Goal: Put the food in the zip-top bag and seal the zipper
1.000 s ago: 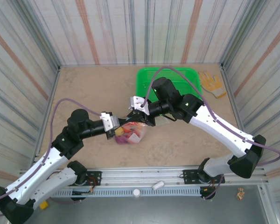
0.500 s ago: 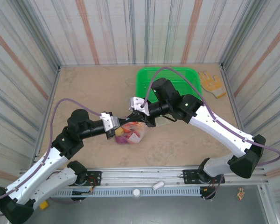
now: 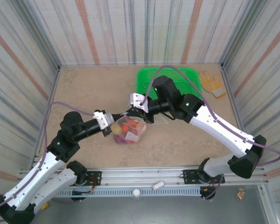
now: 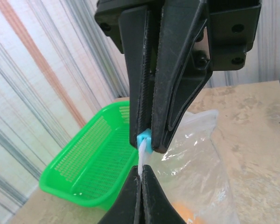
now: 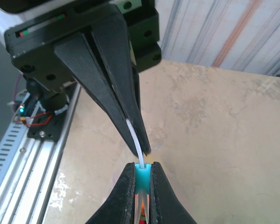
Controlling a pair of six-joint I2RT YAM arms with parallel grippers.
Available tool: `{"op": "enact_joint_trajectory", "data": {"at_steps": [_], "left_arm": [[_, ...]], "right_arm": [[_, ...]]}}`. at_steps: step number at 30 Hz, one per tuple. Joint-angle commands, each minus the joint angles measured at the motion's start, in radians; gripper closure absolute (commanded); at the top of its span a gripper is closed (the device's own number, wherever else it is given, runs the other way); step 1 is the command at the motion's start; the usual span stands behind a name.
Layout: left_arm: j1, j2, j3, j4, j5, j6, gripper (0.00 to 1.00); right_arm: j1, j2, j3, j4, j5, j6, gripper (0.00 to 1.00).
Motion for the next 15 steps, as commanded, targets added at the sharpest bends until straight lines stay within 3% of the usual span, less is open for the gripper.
{"op": "enact_joint_trajectory", "data": {"at_steps": [1,15], "left_arm": [[0.022,-0.054,0.002,0.067,-0.071,-0.014,1.0],[0.023,-0.169,-0.033,0.104,-0.239,-0.01,1.0]], "right_arm": [[-0.044,-0.034,0.016,-0.081,0.096,0.0,1.0],[-0.073,-0.072,-0.042,-0.081,0.177,0.036,1.0]]}}
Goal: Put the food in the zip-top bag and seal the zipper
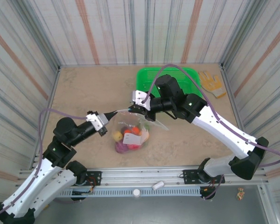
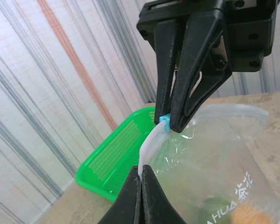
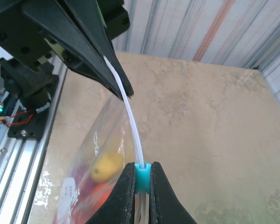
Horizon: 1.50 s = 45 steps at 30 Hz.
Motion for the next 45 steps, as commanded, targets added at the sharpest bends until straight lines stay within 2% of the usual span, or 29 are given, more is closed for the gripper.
{"op": "enact_joint_trajectory", "data": {"at_steps": [1,15,22,29,33,37,39,42,43,45], "left_arm": [[0.015,-0.066,0.004,0.082,-0.137,-0.015,1.0],[0.054,-0.155,-0.063,0.141,-0.39,-0.021,1.0],[0.098,-0.163,-0.074,0.14,-0.434,-0.037,1.0],[0.104,-0.157,-0.076,0.143,-0.427,-0.051,1.0],[0.103,-0.137,-0.064,0.123,-0.383,-0.102,1.0],[0.096,-0.132,-0.033,0.072,-0.353,-0.223,1.0],[0.081,-0.134,-0.014,0.022,-0.238,-0.286,1.0],[0.054,-0.121,0.002,-0.008,0.014,-0.446,1.0],[0.042,-0.11,0.004,-0.007,0.067,-0.515,1.0],[0.013,-0.084,0.009,-0.008,0.102,-0.656,1.0]], "right_arm": [[-0.059,-0.057,-0.047,-0.084,0.123,0.035,1.0],[-0.199,-0.142,-0.186,-0.073,0.145,0.112,1.0],[-0.274,-0.211,-0.253,-0.072,0.208,0.152,1.0],[-0.306,-0.254,-0.275,-0.069,0.359,0.207,1.0],[-0.306,-0.282,-0.272,-0.053,0.417,0.23,1.0],[-0.315,-0.306,-0.262,-0.072,0.543,0.243,1.0],[-0.329,-0.334,-0.268,-0.072,0.548,0.248,1.0],[-0.345,-0.367,-0.272,-0.061,0.585,0.252,1.0],[-0.351,-0.372,-0.269,-0.05,0.606,0.251,1.0],[-0.358,-0.363,-0.251,-0.033,0.637,0.248,1.0]]}}
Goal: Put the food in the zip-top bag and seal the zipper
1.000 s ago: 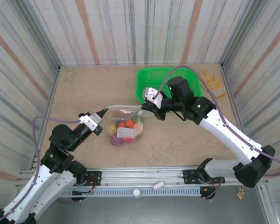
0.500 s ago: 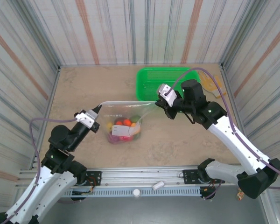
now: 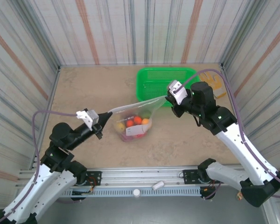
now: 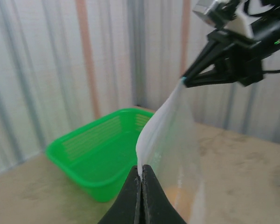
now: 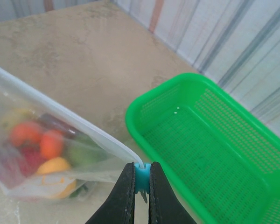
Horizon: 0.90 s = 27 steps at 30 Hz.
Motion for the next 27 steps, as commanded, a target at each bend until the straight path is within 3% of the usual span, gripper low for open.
{"op": "enact_joint_trajectory", "data": {"at_steps": [1,6,10,12,14,17,19,20,27], "left_arm": [[-0.024,0.011,0.058,-0.003,0.093,-0.283,1.0],[-0.063,0.037,0.073,-0.106,-0.043,-0.438,1.0],[-0.063,-0.03,0.025,-0.255,-0.328,-0.608,1.0],[-0.063,-0.105,-0.021,-0.342,-0.476,-0.718,1.0],[-0.063,-0.208,-0.081,-0.423,-0.596,-0.83,1.0],[-0.063,-0.325,-0.177,-0.531,-0.739,-1.003,1.0],[-0.063,-0.328,-0.211,-0.582,-0.797,-1.009,1.0],[-0.063,-0.311,-0.21,-0.623,-0.822,-1.028,0.98],[-0.063,-0.178,-0.179,-0.666,-0.988,-0.916,0.55]], "right_arm": [[-0.072,-0.009,0.026,-0.013,0.276,0.034,1.0],[-0.063,0.154,0.163,0.013,0.242,0.027,1.0],[0.03,0.352,0.28,0.021,0.185,0.034,0.95],[0.102,0.45,0.34,0.013,0.162,0.032,0.83],[0.154,0.533,0.405,-0.002,0.153,0.047,0.61],[0.164,0.558,0.423,0.028,0.137,0.089,0.42],[0.149,0.527,0.394,0.066,0.129,0.11,0.29],[0.141,0.511,0.382,0.075,0.126,0.12,0.29],[0.084,0.361,0.245,0.119,0.192,0.184,0.29]]}}
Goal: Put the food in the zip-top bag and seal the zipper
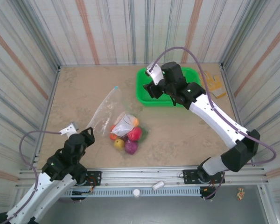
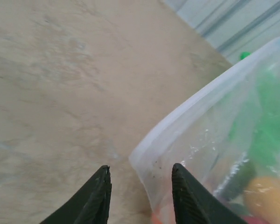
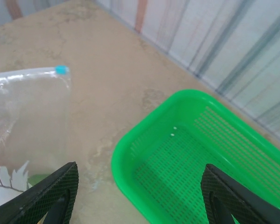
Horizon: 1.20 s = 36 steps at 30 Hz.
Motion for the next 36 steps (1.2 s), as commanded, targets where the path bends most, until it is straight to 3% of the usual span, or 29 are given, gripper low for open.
{"op": "enact_joint_trajectory", "data": {"at_steps": [1,3,7,14,17,21,23,24,25,31,34,36], "left_arm": [[0.001,0.04,0.03,-0.017,-0.169,0.062,0.51],[0.001,0.069,0.059,0.0,-0.203,0.101,0.41],[0.001,0.11,0.174,0.03,-0.211,0.224,0.35],[0.001,0.255,0.394,0.089,-0.168,0.585,0.24],[0.002,0.354,0.442,0.156,-0.053,0.743,0.19],[0.001,0.571,0.545,0.203,0.326,0.908,0.12],[0.004,0.704,0.609,0.18,0.352,0.894,0.12],[0.014,0.762,0.632,0.178,0.355,0.886,0.12],[0.026,0.798,0.644,0.188,0.36,0.876,0.12],[0.224,0.848,0.548,0.465,0.34,0.772,0.12],[0.39,0.835,0.495,0.539,0.503,0.729,0.12],[0.46,0.826,0.434,0.616,0.473,0.692,0.08]], "right_arm": [[-0.016,-0.101,-0.085,0.057,0.063,0.076,0.28],[-0.021,-0.151,-0.136,0.079,0.09,0.096,0.28],[-0.048,-0.209,-0.15,0.004,0.131,0.141,0.28],[-0.067,-0.313,-0.221,-0.026,0.114,0.17,0.28],[-0.099,-0.371,-0.288,-0.01,0.052,0.196,0.27],[-0.12,-0.416,-0.354,-0.004,0.006,0.193,0.23],[-0.121,-0.427,-0.364,-0.007,0.023,0.187,0.22],[-0.123,-0.428,-0.373,0.0,0.034,0.188,0.16],[-0.123,-0.427,-0.376,0.001,0.04,0.189,0.0],[-0.155,-0.532,-0.507,0.062,0.065,0.185,0.01],[-0.217,-0.548,-0.597,0.122,0.113,0.227,0.01],[-0.29,-0.542,-0.711,0.233,0.111,0.292,0.01]]}}
